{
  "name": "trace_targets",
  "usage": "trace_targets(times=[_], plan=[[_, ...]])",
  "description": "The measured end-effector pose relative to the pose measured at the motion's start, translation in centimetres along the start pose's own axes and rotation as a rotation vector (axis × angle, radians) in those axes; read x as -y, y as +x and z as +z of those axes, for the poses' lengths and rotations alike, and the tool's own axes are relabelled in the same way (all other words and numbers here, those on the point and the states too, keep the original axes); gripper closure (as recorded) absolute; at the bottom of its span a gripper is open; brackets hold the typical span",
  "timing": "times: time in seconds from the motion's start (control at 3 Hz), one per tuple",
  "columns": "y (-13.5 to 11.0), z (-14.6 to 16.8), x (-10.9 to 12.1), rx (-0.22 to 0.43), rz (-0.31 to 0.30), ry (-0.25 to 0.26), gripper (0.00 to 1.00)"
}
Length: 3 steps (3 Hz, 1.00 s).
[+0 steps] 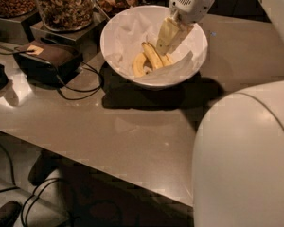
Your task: Pick banana from white bowl
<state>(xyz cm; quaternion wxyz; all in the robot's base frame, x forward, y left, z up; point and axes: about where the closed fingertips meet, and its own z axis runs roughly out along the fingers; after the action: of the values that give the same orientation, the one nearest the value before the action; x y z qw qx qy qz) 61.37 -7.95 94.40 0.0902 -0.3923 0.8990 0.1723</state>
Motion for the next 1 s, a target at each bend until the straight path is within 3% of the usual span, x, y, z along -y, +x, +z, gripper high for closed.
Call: trace_targets(times=[0.33,1.0], plan=[[-1.4,0.1,-1.0,0.003,-0.019,-0.016,0.63],[-2.8,2.6,-3.8,0.004,-0.021,-0.111,0.59]])
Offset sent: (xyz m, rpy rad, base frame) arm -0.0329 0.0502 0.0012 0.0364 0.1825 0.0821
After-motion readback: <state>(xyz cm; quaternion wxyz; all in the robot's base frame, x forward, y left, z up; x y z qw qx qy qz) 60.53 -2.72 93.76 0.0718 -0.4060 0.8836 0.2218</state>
